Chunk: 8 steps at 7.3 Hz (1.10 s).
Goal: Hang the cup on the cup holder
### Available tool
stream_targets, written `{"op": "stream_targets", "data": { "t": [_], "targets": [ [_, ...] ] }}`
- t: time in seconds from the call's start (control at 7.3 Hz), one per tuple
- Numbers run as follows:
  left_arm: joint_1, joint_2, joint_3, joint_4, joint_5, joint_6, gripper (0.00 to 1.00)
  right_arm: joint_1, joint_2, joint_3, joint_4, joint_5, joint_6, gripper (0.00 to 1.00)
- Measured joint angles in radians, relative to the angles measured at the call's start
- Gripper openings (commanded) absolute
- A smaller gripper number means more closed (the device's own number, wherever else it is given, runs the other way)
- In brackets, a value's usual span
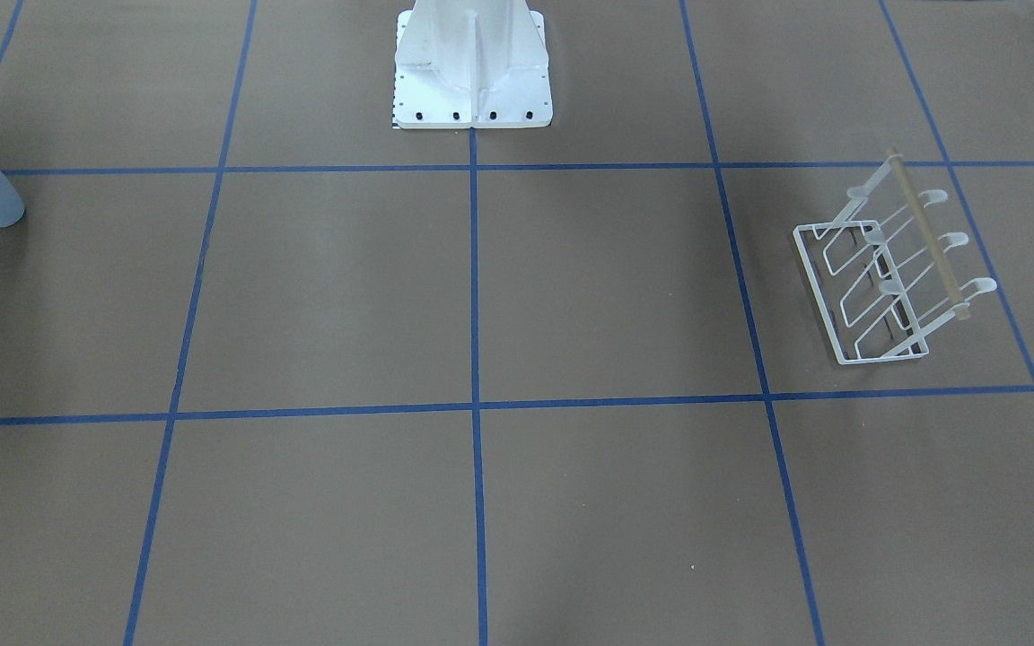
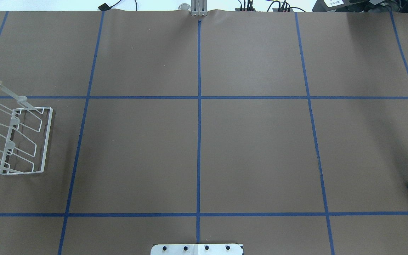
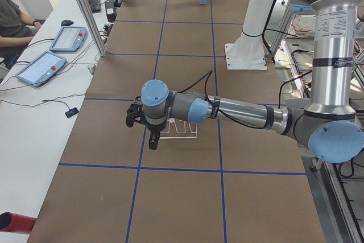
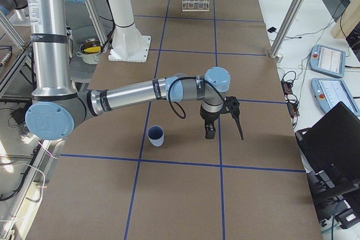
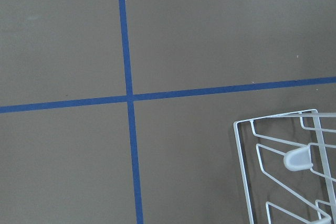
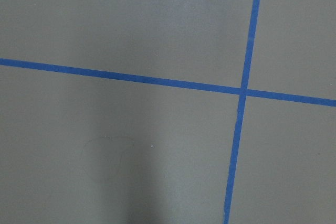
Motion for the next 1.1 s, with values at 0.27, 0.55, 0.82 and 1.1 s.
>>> {"op": "stream_targets", "data": {
  "t": [0.27,0.55,0.82,1.1],
  "targets": [
    [0.000,0.019,-0.016,-0.030,0.001,0.011,0.98,0.000,-0.001,0.002,0.000,-0.004,0.001,1.00],
    [0.000,0.037,-0.020,-0.056,0.001,0.013,0.98,0.000,0.000,0.001,0.001,-0.004,0.001,1.00],
    [0.000,0.041,-0.020,-0.061,0.001,0.012,0.98,0.000,-0.001,0.001,0.001,0.000,0.003,1.00],
    [0.000,0.038,-0.022,-0.061,0.001,0.009,0.98,-0.001,-0.002,-0.007,0.001,0.001,0.005,1.00]
  ]
}}
